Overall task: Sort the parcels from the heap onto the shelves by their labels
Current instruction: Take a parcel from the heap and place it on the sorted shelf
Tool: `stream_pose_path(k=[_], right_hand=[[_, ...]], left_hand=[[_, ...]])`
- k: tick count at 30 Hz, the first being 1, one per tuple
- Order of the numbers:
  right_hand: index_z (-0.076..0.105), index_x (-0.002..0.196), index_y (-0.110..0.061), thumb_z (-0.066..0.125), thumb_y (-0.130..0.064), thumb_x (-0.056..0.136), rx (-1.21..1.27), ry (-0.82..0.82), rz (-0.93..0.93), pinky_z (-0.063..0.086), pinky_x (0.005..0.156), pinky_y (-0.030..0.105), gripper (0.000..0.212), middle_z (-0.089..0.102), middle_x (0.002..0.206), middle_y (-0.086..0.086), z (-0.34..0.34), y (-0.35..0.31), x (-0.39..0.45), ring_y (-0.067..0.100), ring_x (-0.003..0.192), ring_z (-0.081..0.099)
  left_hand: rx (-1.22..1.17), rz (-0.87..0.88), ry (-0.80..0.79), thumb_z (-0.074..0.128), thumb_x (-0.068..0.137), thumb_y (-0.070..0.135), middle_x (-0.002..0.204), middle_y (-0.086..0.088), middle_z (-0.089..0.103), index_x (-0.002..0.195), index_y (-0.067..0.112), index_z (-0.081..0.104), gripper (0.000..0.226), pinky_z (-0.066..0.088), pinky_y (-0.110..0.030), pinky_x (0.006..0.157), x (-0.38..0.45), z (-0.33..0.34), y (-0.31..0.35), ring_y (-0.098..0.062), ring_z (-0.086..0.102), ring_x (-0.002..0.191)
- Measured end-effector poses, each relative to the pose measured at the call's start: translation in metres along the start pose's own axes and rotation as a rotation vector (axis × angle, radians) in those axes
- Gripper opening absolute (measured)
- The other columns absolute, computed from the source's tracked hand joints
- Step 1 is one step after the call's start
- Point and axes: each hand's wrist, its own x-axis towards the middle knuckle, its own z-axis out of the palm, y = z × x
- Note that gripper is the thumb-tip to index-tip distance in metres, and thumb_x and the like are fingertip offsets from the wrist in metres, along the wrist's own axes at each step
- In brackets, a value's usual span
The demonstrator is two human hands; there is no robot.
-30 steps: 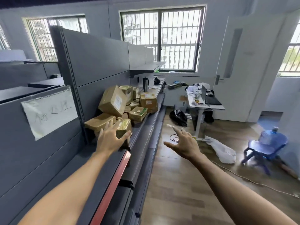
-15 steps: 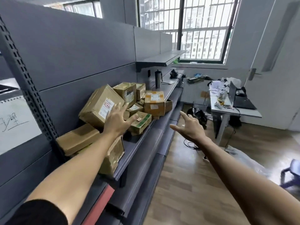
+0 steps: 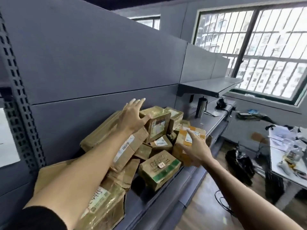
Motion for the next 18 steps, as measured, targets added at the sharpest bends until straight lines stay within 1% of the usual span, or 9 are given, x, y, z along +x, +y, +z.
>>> stream_pose_path(k=[2, 5, 7, 8, 10, 12, 14, 16, 18], right_hand=[[0.032, 0.155, -0.029, 0.059, -0.078, 0.078, 0.064, -0.032, -0.063, 0.042, 0.110, 0.050, 0.095, 0.047, 0.153, 0.006, 0.016, -0.015, 0.032, 0.032, 0.139, 0.044], [0.037, 0.151, -0.026, 0.055, -0.085, 0.075, 0.237, -0.107, -0.139, 0.048, 0.105, 0.050, 0.099, 0.056, 0.145, 0.005, 0.049, -0.048, 0.073, 0.030, 0.134, 0.051], [0.045, 0.147, -0.019, 0.060, -0.075, 0.081, 0.362, -0.139, -0.164, 0.049, 0.104, 0.048, 0.088, 0.060, 0.138, 0.010, 0.072, -0.072, 0.094, 0.031, 0.129, 0.054], [0.051, 0.141, -0.017, 0.061, -0.071, 0.083, 0.412, -0.142, -0.191, 0.049, 0.102, 0.046, 0.079, 0.063, 0.132, 0.010, 0.082, -0.082, 0.102, 0.031, 0.125, 0.055], [0.060, 0.124, -0.020, 0.057, -0.075, 0.081, 0.495, -0.124, -0.252, 0.048, 0.096, 0.045, 0.070, 0.066, 0.117, 0.008, 0.099, -0.097, 0.115, 0.032, 0.117, 0.055], [0.061, 0.118, -0.020, 0.055, -0.073, 0.082, 0.554, -0.111, -0.289, 0.043, 0.092, 0.041, 0.065, 0.063, 0.111, 0.006, 0.111, -0.105, 0.125, 0.028, 0.115, 0.050], [0.061, 0.119, -0.018, 0.060, -0.063, 0.088, 0.604, -0.102, -0.292, 0.039, 0.091, 0.035, 0.054, 0.059, 0.112, 0.005, 0.116, -0.104, 0.131, 0.023, 0.115, 0.046], [0.060, 0.120, -0.017, 0.062, -0.058, 0.091, 0.640, -0.113, -0.297, 0.039, 0.091, 0.035, 0.051, 0.053, 0.113, 0.003, 0.116, -0.101, 0.133, 0.022, 0.113, 0.046], [0.059, 0.121, -0.020, 0.060, -0.060, 0.091, 0.664, -0.148, -0.299, 0.041, 0.089, 0.036, 0.050, 0.052, 0.112, 0.001, 0.118, -0.097, 0.133, 0.021, 0.108, 0.050]], left_hand=[[-0.021, -0.105, 0.047, 0.049, 0.089, 0.059, 0.156, -0.012, 0.041, 0.153, 0.023, 0.037, 0.074, 0.032, -0.048, 0.115, 0.008, -0.010, -0.022, -0.029, 0.034, 0.145], [0.013, -0.232, 0.140, 0.049, 0.086, 0.063, 0.148, -0.011, 0.048, 0.149, 0.024, 0.039, 0.075, 0.036, -0.047, 0.112, 0.006, -0.032, -0.064, -0.028, 0.039, 0.140], [0.060, -0.307, 0.222, 0.046, 0.084, 0.064, 0.145, -0.009, 0.051, 0.147, 0.019, 0.043, 0.077, 0.035, -0.047, 0.112, -0.006, -0.048, -0.088, -0.027, 0.038, 0.139], [0.079, -0.346, 0.262, 0.046, 0.084, 0.064, 0.146, -0.008, 0.051, 0.146, 0.018, 0.044, 0.078, 0.035, -0.047, 0.113, -0.016, -0.055, -0.095, -0.026, 0.038, 0.139], [0.083, -0.425, 0.337, 0.044, 0.083, 0.068, 0.147, -0.005, 0.050, 0.144, 0.017, 0.046, 0.080, 0.034, -0.045, 0.113, -0.042, -0.063, -0.103, -0.025, 0.038, 0.138], [0.064, -0.506, 0.416, 0.044, 0.082, 0.071, 0.146, -0.003, 0.049, 0.143, 0.018, 0.047, 0.081, 0.034, -0.043, 0.113, -0.069, -0.063, -0.108, -0.023, 0.039, 0.137], [0.007, -0.613, 0.475, 0.045, 0.081, 0.073, 0.146, 0.000, 0.048, 0.142, 0.023, 0.048, 0.079, 0.036, -0.043, 0.113, -0.092, -0.055, -0.105, -0.019, 0.041, 0.135], [-0.077, -0.723, 0.509, 0.051, 0.085, 0.071, 0.146, 0.001, 0.046, 0.142, 0.027, 0.047, 0.072, 0.039, -0.039, 0.108, -0.112, -0.042, -0.102, -0.016, 0.044, 0.132], [-0.185, -0.819, 0.497, 0.053, 0.087, 0.071, 0.149, 0.002, 0.044, 0.144, 0.031, 0.044, 0.070, 0.038, -0.034, 0.102, -0.123, -0.027, -0.095, -0.014, 0.046, 0.131]])
